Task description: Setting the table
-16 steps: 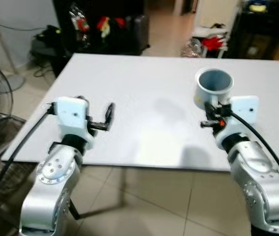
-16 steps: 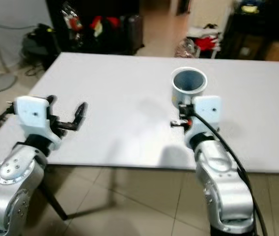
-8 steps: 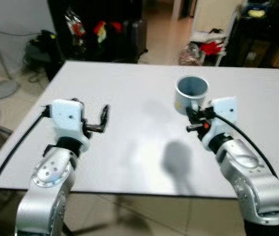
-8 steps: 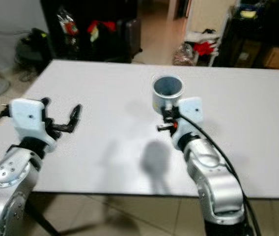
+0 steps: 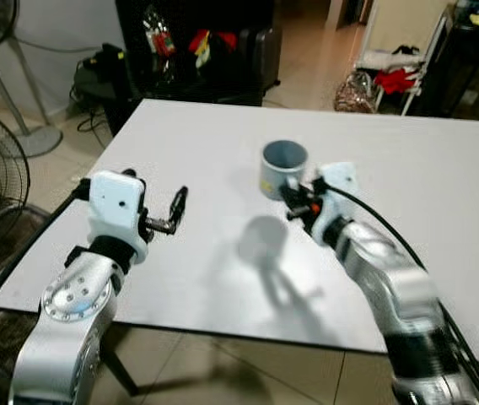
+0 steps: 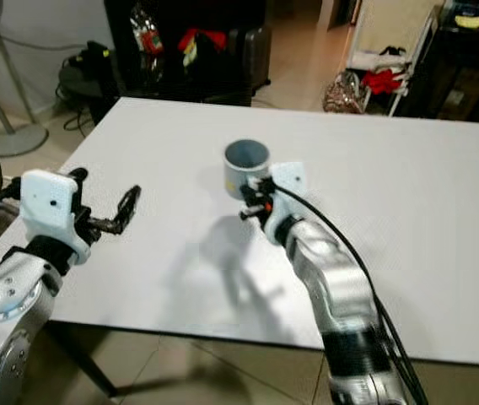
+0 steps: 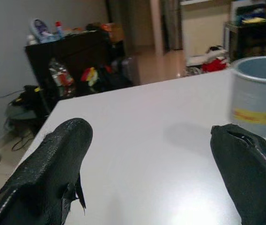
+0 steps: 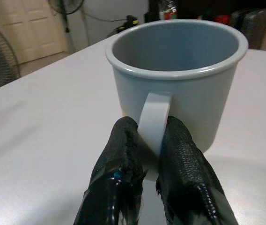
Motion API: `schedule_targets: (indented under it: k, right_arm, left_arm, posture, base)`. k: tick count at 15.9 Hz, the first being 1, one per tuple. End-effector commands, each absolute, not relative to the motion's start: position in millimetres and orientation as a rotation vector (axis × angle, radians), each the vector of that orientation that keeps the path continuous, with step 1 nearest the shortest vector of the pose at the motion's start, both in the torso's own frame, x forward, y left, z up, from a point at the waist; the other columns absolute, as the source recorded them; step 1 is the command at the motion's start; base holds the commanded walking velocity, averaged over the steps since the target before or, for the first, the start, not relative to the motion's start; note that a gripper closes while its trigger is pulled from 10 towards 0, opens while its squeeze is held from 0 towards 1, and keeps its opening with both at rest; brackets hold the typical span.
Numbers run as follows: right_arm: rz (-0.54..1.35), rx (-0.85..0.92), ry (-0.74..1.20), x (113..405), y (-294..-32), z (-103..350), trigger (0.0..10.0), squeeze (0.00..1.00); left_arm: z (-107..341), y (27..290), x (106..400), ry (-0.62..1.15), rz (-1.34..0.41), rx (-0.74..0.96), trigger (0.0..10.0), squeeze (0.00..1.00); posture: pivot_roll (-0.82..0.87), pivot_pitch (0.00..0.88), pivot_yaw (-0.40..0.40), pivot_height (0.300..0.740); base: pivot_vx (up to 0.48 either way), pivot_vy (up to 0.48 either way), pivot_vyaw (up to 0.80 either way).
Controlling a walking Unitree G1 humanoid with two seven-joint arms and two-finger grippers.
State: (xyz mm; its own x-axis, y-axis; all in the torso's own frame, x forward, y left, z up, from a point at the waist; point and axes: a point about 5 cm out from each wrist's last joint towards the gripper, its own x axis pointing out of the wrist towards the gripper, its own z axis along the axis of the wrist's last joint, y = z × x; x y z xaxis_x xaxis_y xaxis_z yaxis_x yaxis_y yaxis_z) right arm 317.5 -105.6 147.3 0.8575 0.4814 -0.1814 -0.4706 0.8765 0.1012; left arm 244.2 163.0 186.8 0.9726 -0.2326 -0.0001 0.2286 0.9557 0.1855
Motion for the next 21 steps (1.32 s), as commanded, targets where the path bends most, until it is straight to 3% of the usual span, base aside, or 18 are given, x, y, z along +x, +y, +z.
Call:
schedule_targets:
  k: [1, 3, 7, 21]
  right_arm:
    - [0.541, 0.049, 0.195, 326, -97, 146, 10.0, 0.00]
    - [0.553, 0.050, 0.216, 350, -82, 137, 10.0, 0.00]
    - [0.524, 0.004, 0.223, 371, -66, 133, 10.0, 0.00]
    - [0.537, 0.063, 0.209, 380, -58, 129, 10.0, 0.00]
  left_arm:
    - [184, 161, 245, 0.005, -0.274, 0.189, 10.0, 0.00]
    - [183, 163, 242, 0.045, -0.326, 0.168, 10.0, 0.00]
    - [181, 162, 227, 0.106, -0.386, 0.159, 10.0, 0.00]
    - [182, 164, 207, 0.158, -0.407, 0.167, 10.0, 0.00]
  posture:
    - [-0.07, 0.007, 0.033, 0.740]
    - [-0.05, 0.038, 0.038, 0.740]
    - [0.02, 0.116, 0.029, 0.740]
    - [0.05, 0.122, 0.029, 0.740]
  base:
    - [0.000, 0.000, 0.00]
    - [0.000, 0.000, 0.00]
    - [0.000, 0.000, 0.00]
    - [0.000, 0.000, 0.00]
